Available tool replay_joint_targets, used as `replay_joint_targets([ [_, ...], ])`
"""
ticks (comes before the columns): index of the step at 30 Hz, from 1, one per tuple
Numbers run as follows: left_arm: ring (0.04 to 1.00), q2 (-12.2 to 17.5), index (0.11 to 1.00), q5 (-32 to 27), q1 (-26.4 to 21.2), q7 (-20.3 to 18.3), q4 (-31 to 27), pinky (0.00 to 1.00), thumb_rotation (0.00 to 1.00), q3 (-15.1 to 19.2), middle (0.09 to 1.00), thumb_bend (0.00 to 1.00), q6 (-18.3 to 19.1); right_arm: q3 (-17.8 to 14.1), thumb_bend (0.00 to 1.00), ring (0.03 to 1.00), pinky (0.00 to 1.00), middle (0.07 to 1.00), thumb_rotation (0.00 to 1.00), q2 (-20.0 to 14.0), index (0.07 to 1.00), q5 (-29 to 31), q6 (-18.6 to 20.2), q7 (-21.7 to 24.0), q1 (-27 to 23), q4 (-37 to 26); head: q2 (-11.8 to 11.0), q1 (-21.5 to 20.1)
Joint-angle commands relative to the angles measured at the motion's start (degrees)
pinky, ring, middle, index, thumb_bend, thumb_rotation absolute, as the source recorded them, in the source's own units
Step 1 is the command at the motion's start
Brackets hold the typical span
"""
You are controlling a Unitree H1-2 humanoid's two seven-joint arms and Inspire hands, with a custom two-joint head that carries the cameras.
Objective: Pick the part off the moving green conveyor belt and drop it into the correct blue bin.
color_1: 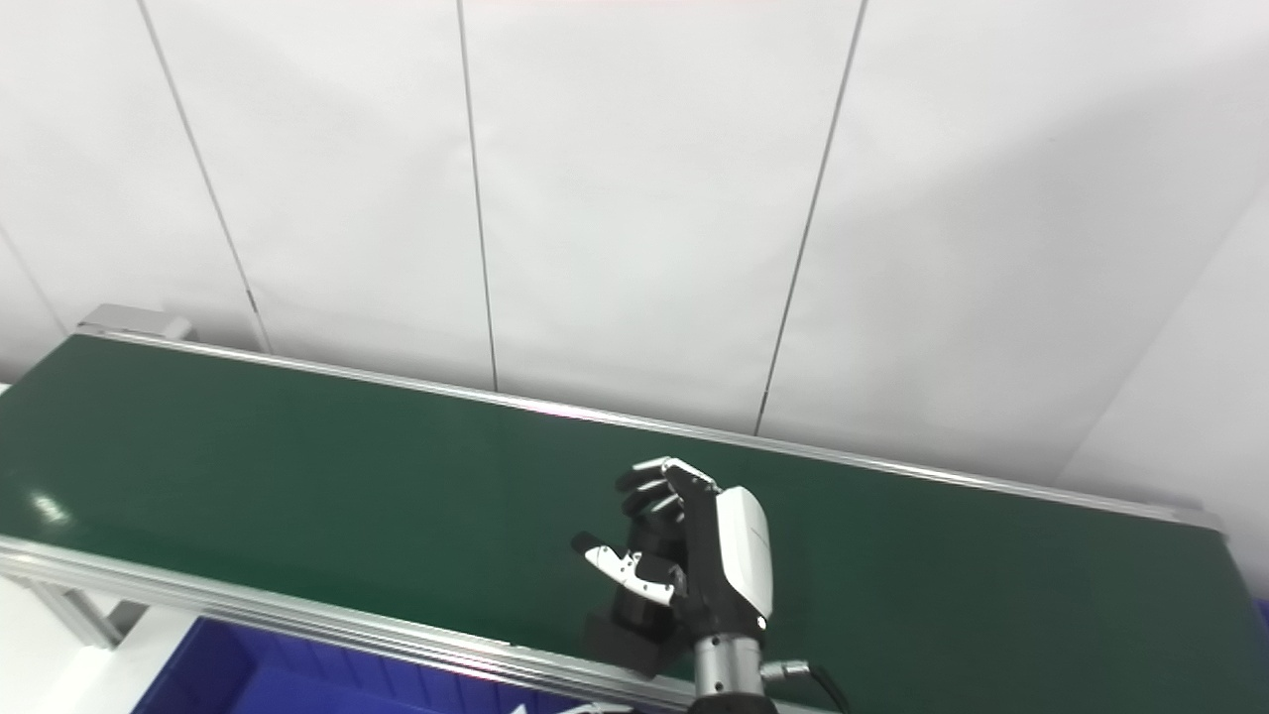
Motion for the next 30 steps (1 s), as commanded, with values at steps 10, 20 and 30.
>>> replay_joint_targets([
  [10,0.813,3.56,0.812,-4.13,0.88,-3.06,-3.79,0.80,0.28,2.71,0.818,0.82,-2.29,-2.43,0.52,0.238,0.18,0.473,0.00,-3.40,0.487,0.51,3.97,6.46,9.61,-16.43,5.10,-6.12],
  [20,0.819,4.02,0.798,-6.71,2.31,-8.15,-6.69,0.81,0.29,7.37,0.815,0.86,-2.30,-3.59,0.52,0.261,0.18,0.474,0.00,-5.21,0.487,-1.07,6.25,9.14,20.71,-23.94,9.27,-9.39],
  [30,0.800,4.19,0.789,-8.93,3.17,-13.08,-9.28,0.79,0.24,11.59,0.804,0.85,-2.22,-3.65,0.52,0.288,0.22,0.476,0.00,-5.01,0.488,-2.93,6.05,8.36,24.66,-22.67,12.79,-12.33],
])
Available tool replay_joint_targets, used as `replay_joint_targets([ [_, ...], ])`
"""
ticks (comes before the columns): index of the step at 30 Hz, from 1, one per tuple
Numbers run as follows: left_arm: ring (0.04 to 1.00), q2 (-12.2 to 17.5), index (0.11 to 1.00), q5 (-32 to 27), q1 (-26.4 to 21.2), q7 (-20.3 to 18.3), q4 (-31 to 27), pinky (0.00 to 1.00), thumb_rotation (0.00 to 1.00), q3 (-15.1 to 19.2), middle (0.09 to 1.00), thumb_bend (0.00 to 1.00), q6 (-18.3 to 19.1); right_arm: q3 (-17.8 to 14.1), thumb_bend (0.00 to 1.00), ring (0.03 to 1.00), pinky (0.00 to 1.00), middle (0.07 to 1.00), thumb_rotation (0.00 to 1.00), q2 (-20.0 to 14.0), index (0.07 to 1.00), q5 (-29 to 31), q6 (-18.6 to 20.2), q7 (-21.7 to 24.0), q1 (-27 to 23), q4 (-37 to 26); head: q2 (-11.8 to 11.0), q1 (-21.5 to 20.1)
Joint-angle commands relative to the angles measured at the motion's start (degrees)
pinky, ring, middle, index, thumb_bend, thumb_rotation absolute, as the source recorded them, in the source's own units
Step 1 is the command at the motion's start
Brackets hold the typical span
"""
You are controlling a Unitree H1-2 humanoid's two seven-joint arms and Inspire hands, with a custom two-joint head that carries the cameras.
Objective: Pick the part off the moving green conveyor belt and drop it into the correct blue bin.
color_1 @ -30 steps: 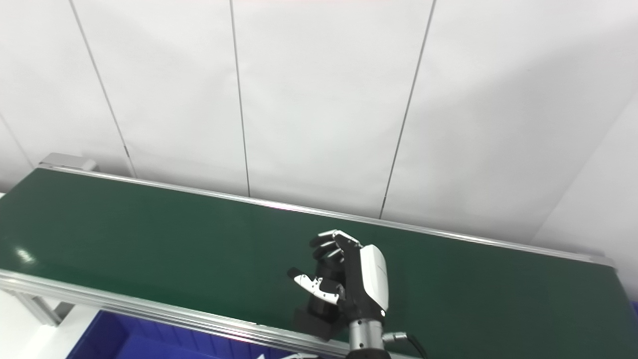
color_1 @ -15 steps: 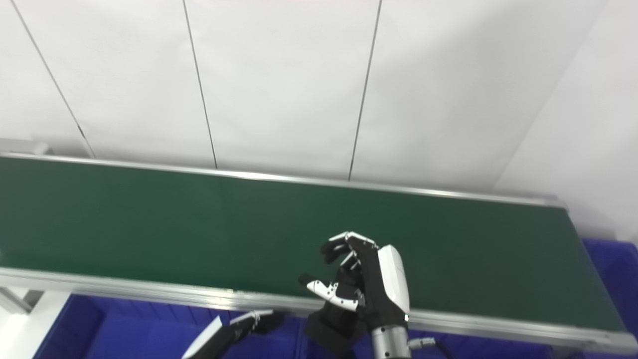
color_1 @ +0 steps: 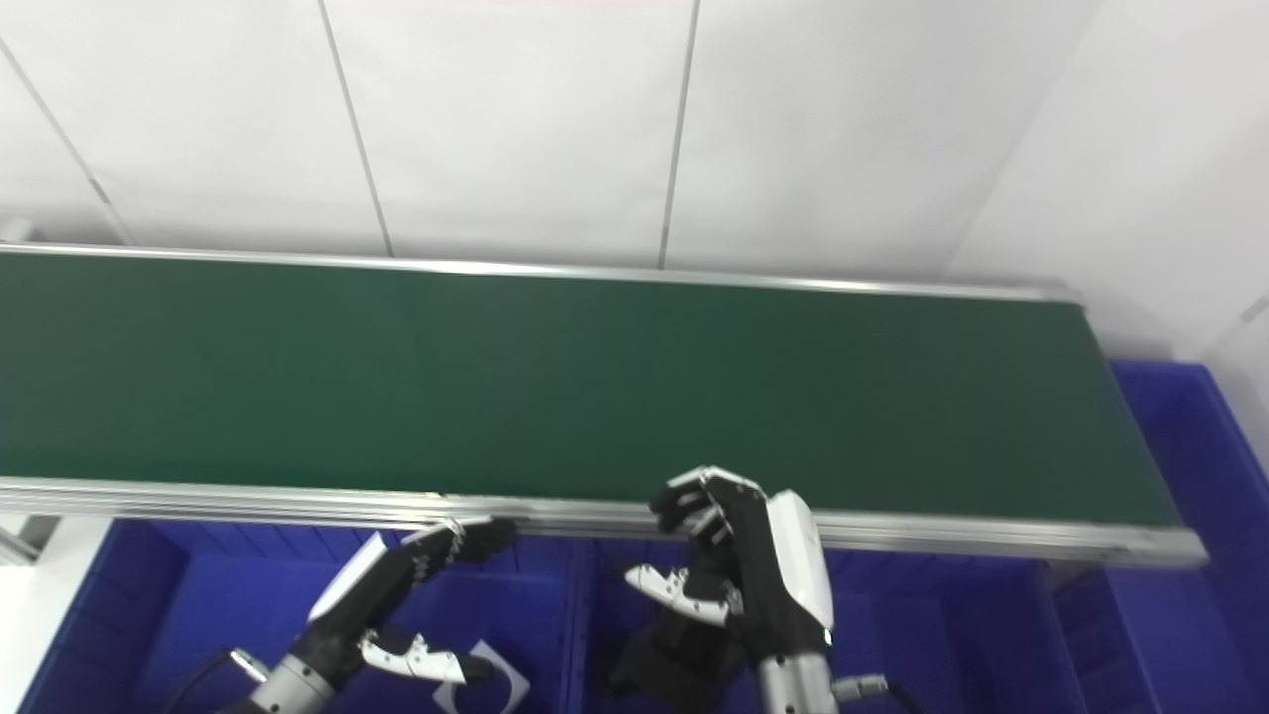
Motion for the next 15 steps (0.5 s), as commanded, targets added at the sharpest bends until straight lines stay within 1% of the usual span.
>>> replay_joint_targets([
  [1,0.801,0.19,0.785,-1.29,-0.06,-1.02,-1.94,0.79,0.25,1.16,0.803,0.86,-2.23,-0.03,0.52,0.289,0.22,0.476,0.00,0.54,0.488,-1.29,-0.63,-1.34,0.31,0.59,0.55,-0.35],
  [3,0.802,0.13,0.781,-1.66,0.12,-1.78,-2.23,0.79,0.23,1.88,0.798,0.86,-2.26,0.06,0.52,0.298,0.23,0.476,0.00,0.67,0.488,-2.47,-0.38,-1.78,0.44,1.49,0.95,-0.79],
  [5,0.804,0.13,0.782,-2.04,0.20,-2.72,-2.51,0.79,0.22,2.49,0.799,0.86,-2.23,-0.09,0.52,0.314,0.25,0.477,0.00,0.62,0.488,-4.15,0.10,-2.39,-0.14,3.55,1.02,-1.07],
  [6,0.806,0.12,0.782,-2.06,0.23,-3.03,-2.62,0.79,0.22,2.81,0.799,0.85,-2.22,-0.20,0.52,0.321,0.26,0.477,0.00,0.47,0.488,-4.93,-0.01,-2.85,-0.56,4.86,1.43,-1.32],
  [7,0.804,0.14,0.784,-2.04,0.24,-3.29,-2.71,0.79,0.22,3.08,0.798,0.85,-2.21,-0.11,0.51,0.335,0.27,0.441,0.00,0.12,0.517,-6.32,0.08,-3.18,-1.03,6.03,1.57,-1.43],
  [8,0.803,0.15,0.785,-1.94,0.28,-3.46,-2.83,0.79,0.22,3.31,0.797,0.85,-2.21,-0.03,0.51,0.342,0.28,0.430,0.00,-0.16,0.527,-7.51,0.07,-3.44,-1.44,6.99,1.75,-1.53],
  [12,0.805,0.06,0.783,-2.32,0.53,-4.34,-3.20,0.80,0.22,4.16,0.797,0.85,-2.23,0.44,0.51,0.375,0.31,0.423,0.00,-1.02,0.539,-11.10,-0.16,-3.99,-2.84,10.07,2.20,-1.77],
  [13,0.806,0.00,0.782,-2.47,0.59,-4.62,-3.28,0.80,0.22,4.39,0.798,0.85,-2.24,0.88,0.51,0.377,0.31,0.423,0.00,-1.48,0.539,-12.29,0.54,-3.24,-3.32,10.91,2.38,-1.87],
  [15,0.806,-0.09,0.781,-2.56,0.62,-4.98,-3.38,0.80,0.22,4.70,0.798,0.86,-2.25,1.50,0.51,0.413,0.35,0.432,0.00,-1.97,0.540,-13.61,2.01,-1.43,-3.85,11.56,2.52,-2.04],
])
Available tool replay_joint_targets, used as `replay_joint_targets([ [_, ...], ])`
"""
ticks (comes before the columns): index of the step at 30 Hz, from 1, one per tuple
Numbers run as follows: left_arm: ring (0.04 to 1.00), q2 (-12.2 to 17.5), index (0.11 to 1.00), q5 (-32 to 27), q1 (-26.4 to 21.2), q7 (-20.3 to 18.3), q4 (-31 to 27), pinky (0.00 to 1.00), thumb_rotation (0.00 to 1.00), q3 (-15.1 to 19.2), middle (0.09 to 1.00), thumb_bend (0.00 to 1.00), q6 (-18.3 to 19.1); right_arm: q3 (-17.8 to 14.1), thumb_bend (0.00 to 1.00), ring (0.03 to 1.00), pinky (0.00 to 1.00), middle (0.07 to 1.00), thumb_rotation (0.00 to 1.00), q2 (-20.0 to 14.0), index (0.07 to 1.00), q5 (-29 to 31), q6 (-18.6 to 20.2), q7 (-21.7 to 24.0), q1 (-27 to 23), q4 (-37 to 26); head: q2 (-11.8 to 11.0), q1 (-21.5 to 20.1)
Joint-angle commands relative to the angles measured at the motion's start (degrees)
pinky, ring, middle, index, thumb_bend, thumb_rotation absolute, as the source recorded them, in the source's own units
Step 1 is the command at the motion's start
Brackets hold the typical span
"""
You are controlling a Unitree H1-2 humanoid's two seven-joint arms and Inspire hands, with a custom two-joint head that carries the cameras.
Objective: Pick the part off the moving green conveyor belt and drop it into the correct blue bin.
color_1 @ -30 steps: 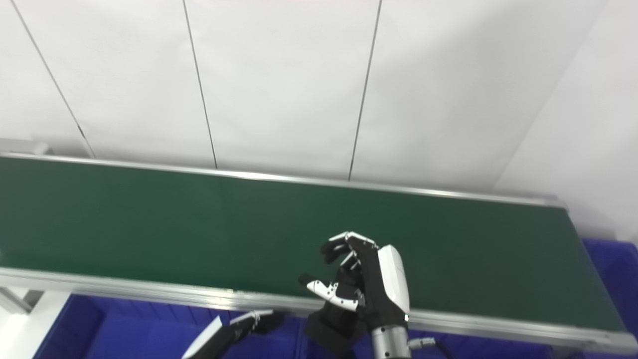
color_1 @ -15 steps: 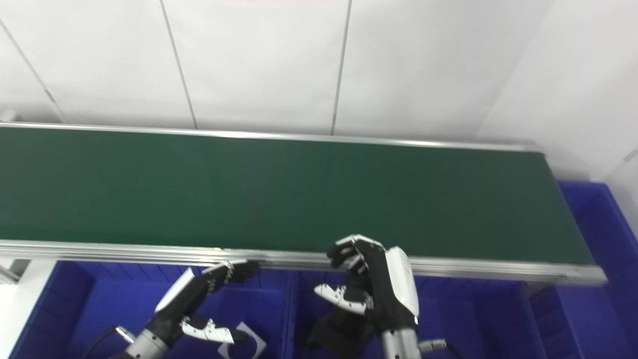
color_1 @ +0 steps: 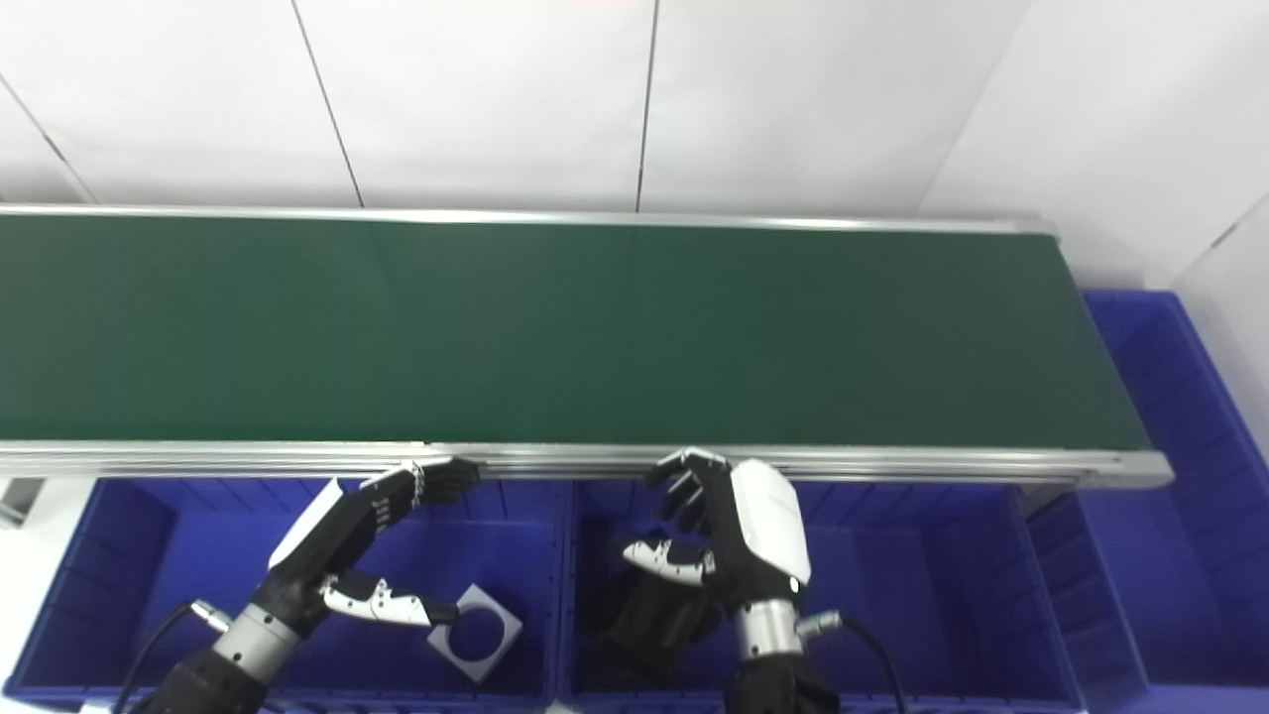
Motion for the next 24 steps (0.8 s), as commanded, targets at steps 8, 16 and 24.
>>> replay_joint_targets([
  [8,0.802,-0.34,0.783,-0.51,-0.26,-1.45,-1.65,0.79,0.23,1.13,0.794,0.86,-2.19,1.13,0.52,0.696,0.59,0.738,0.14,-0.44,0.498,-0.82,3.38,4.10,0.30,-3.91,0.35,0.02],
  [16,0.805,-0.68,0.784,-0.37,-0.15,-1.72,-1.71,0.79,0.23,1.43,0.795,0.86,-2.22,0.81,0.75,0.841,0.75,0.849,0.30,-1.30,0.830,3.28,1.26,4.85,1.96,-6.11,0.37,0.48],
  [24,0.817,-0.79,0.789,0.10,0.25,-1.78,-2.22,0.80,0.24,1.67,0.807,0.86,-2.13,0.15,0.80,0.876,0.73,0.917,0.41,-1.65,0.921,11.94,-4.33,2.70,4.58,-8.52,0.58,0.87],
])
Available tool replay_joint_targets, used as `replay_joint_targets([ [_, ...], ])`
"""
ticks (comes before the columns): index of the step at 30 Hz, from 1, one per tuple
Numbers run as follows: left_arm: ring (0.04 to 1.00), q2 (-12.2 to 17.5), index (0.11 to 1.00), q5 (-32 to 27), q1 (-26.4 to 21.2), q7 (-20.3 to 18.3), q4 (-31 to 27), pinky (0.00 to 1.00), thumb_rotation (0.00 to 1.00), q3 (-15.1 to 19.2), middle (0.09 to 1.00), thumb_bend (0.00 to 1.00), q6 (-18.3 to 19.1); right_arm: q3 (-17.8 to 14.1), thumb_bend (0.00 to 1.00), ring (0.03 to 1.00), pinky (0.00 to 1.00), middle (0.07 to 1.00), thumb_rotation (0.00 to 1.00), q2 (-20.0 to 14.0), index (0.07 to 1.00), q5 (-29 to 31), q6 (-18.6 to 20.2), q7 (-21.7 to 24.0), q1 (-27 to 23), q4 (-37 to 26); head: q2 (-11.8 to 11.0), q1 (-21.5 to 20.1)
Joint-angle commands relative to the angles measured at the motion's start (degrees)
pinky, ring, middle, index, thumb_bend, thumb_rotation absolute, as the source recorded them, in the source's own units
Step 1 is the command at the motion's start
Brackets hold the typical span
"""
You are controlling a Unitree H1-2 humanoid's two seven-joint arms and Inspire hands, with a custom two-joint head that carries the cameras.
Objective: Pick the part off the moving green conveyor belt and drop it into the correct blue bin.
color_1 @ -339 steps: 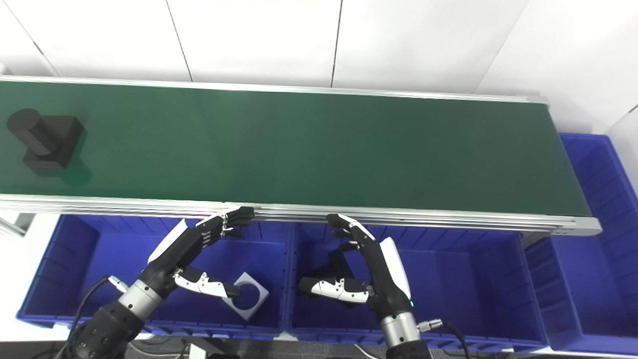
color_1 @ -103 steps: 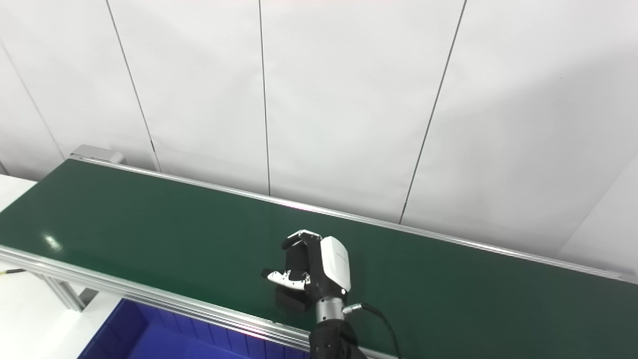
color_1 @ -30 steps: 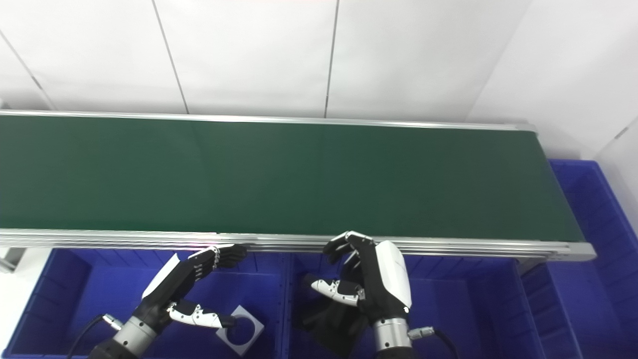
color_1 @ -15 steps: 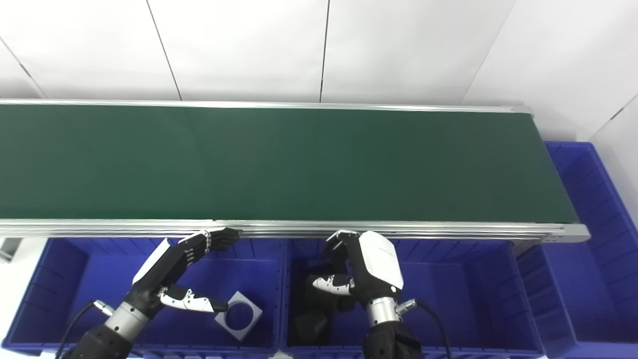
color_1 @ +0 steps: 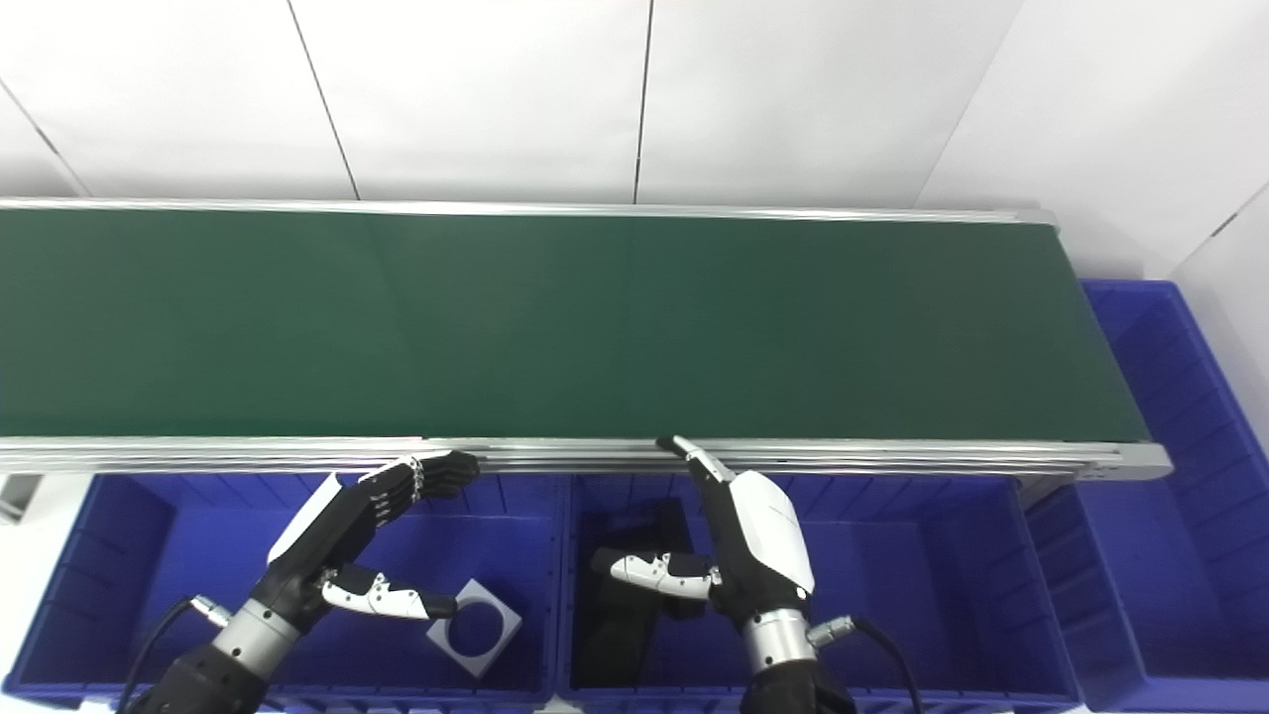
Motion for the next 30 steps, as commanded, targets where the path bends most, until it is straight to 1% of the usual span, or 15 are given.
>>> replay_joint_targets([
  [1,0.817,0.17,0.789,0.11,-0.05,-0.18,-1.98,0.80,0.24,0.65,0.807,0.86,-2.14,-0.28,0.81,0.872,0.73,0.916,0.42,0.22,0.924,1.99,-5.65,-2.64,0.69,-1.87,0.05,0.08],
  [3,0.816,-0.05,0.787,-0.07,-0.01,-0.18,-2.13,0.80,0.23,0.73,0.805,0.86,-2.00,-0.63,0.81,0.867,0.73,0.920,0.46,0.46,0.937,4.27,-7.17,-3.09,1.45,-2.05,0.05,0.08],
  [4,0.814,-0.08,0.785,-0.08,0.08,-0.19,-2.31,0.80,0.24,0.75,0.804,0.86,-1.86,-0.72,0.81,0.864,0.74,0.919,0.48,0.47,0.938,5.46,-7.58,-2.91,1.77,-2.16,0.06,1.88],
  [5,0.814,-0.10,0.785,-0.07,0.15,-0.21,-2.43,0.80,0.24,0.78,0.806,0.86,-1.77,-0.77,0.81,0.860,0.74,0.918,0.49,0.46,0.939,6.24,-7.86,-2.77,1.96,-2.20,0.06,1.88],
  [6,0.814,-0.19,0.785,0.16,0.21,-0.08,-2.47,0.80,0.24,0.80,0.807,0.86,-1.78,-0.91,0.81,0.860,0.75,0.919,0.50,0.31,0.938,7.88,-8.43,-2.26,2.04,-2.01,0.04,2.94],
  [7,0.816,-0.27,0.787,0.34,0.24,-0.01,-2.48,0.80,0.24,0.84,0.810,0.86,-1.82,-0.98,0.80,0.863,0.77,0.920,0.49,0.15,0.936,9.07,-8.85,-1.95,2.05,-1.85,0.04,2.94],
  [8,0.816,-0.46,0.789,0.66,0.32,0.19,-2.70,0.80,0.24,0.87,0.812,0.86,-1.57,-1.08,0.80,0.865,0.78,0.921,0.49,-0.31,0.938,10.96,-9.06,-0.94,1.93,-1.58,0.09,4.29],
  [9,0.817,-0.60,0.795,0.89,0.37,0.32,-2.88,0.79,0.25,0.89,0.816,0.87,-1.35,-1.14,0.81,0.868,0.79,0.922,0.49,-0.66,0.942,12.26,-9.14,-0.23,1.84,-1.42,0.09,4.48],
  [11,0.818,-1.14,0.802,1.67,0.63,0.69,-3.48,0.79,0.26,0.97,0.821,0.87,-0.79,-1.36,0.81,0.862,0.78,0.916,0.50,-1.48,0.939,14.91,-9.33,1.00,1.70,-0.97,0.00,6.53],
  [12,0.819,-1.32,0.805,1.95,0.73,0.76,-3.67,0.78,0.26,1.03,0.824,0.87,-0.62,-1.41,0.81,0.861,0.78,0.913,0.50,-1.72,0.937,15.60,-9.39,1.24,1.69,-0.87,0.00,6.53],
  [15,0.828,-2.13,0.817,2.60,1.18,1.07,-4.34,0.78,0.26,1.09,0.837,0.86,-0.07,-1.78,0.81,0.852,0.75,0.899,0.48,-2.40,0.929,17.92,-10.03,1.80,1.67,-0.20,-0.05,8.23],
  [20,0.837,-3.24,0.840,3.80,1.65,1.60,-5.06,0.79,0.27,1.35,0.852,0.86,0.78,-2.12,0.82,0.848,0.76,0.888,0.49,-3.15,0.926,20.33,-11.30,2.39,1.67,0.65,-0.06,9.08],
  [26,0.845,-4.05,0.850,4.66,1.92,2.16,-5.41,0.79,0.28,1.51,0.862,0.85,1.29,-2.26,0.82,0.840,0.76,0.882,0.48,-3.83,0.928,20.77,-11.64,2.95,1.64,0.81,-0.03,9.71],
  [30,0.843,-4.55,0.852,4.65,1.93,2.35,-5.20,0.79,0.28,1.74,0.862,0.85,0.92,-2.44,0.82,0.840,0.76,0.882,0.46,-3.82,0.925,21.13,-12.00,2.93,1.67,1.09,-0.01,9.88],
])
